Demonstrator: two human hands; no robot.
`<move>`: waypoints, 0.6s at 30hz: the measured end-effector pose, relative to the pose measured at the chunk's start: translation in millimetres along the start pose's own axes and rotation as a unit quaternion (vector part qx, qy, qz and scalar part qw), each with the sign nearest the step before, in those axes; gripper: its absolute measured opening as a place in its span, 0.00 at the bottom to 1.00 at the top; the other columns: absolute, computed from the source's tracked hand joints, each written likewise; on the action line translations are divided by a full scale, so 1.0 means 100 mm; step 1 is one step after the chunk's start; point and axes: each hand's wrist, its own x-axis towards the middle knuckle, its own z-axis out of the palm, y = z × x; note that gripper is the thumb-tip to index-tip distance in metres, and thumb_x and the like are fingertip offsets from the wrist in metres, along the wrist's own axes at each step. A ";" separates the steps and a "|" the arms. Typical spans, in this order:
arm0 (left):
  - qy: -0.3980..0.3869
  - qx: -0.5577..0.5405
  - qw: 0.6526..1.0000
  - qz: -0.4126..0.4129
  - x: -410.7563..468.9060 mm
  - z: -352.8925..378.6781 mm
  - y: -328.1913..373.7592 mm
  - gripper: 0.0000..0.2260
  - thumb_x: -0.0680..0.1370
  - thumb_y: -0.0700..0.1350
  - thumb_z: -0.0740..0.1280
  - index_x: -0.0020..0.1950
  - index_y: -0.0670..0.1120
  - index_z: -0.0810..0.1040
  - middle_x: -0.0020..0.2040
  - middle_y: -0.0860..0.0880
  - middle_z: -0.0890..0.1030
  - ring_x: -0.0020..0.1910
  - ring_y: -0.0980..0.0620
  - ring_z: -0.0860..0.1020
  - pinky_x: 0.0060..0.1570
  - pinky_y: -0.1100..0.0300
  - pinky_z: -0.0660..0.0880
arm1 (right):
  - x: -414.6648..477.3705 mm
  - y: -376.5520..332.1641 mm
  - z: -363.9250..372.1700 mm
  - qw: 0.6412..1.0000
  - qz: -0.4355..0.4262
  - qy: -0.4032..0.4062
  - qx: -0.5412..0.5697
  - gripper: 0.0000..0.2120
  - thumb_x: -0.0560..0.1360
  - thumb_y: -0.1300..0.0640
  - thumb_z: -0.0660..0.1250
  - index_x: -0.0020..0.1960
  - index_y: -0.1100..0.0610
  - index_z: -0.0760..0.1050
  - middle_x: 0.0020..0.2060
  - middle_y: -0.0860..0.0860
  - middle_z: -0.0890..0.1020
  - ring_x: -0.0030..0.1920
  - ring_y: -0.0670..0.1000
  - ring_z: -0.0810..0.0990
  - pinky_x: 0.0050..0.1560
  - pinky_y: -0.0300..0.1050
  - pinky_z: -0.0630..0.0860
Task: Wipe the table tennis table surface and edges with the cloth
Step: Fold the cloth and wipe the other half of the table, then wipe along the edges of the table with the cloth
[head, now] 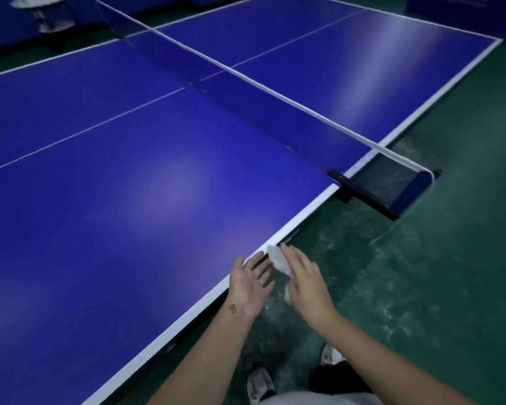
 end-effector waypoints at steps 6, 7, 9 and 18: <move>-0.061 0.041 0.992 -0.107 0.09 0.28 -0.31 0.24 0.81 0.56 0.49 0.59 0.39 0.74 0.58 0.37 0.76 0.56 0.41 0.75 0.55 0.48 0.71 | -0.14 0.69 -0.13 0.985 0.095 -0.103 -0.098 0.35 0.75 0.68 0.57 0.77 0.49 0.49 0.76 0.51 0.56 0.69 0.56 0.66 0.67 0.46 0.66; -0.049 0.045 0.992 -0.104 0.12 0.29 -0.34 0.22 0.82 0.54 0.49 0.61 0.40 0.73 0.61 0.38 0.74 0.58 0.41 0.74 0.58 0.47 0.70 | -0.15 0.81 -0.20 0.979 0.150 -0.101 -0.095 0.35 0.75 0.68 0.57 0.77 0.51 0.49 0.75 0.52 0.57 0.70 0.55 0.65 0.68 0.45 0.64; -0.026 0.069 0.993 -0.093 0.21 0.34 -0.42 0.20 0.82 0.52 0.50 0.65 0.42 0.70 0.64 0.39 0.72 0.62 0.42 0.72 0.63 0.46 0.67 | -0.17 0.82 -0.26 0.989 0.143 -0.026 -0.037 0.37 0.73 0.69 0.59 0.77 0.53 0.49 0.75 0.52 0.57 0.71 0.56 0.63 0.70 0.44 0.60; 0.024 0.059 0.995 -0.082 0.44 0.57 -0.76 0.26 0.82 0.54 0.46 0.55 0.39 0.77 0.58 0.39 0.80 0.55 0.44 0.78 0.57 0.50 0.71 | 0.00 1.60 -0.55 0.989 0.071 -0.111 0.062 0.30 0.77 0.68 0.58 0.75 0.52 0.56 0.72 0.53 0.64 0.68 0.51 0.67 0.65 0.38 0.62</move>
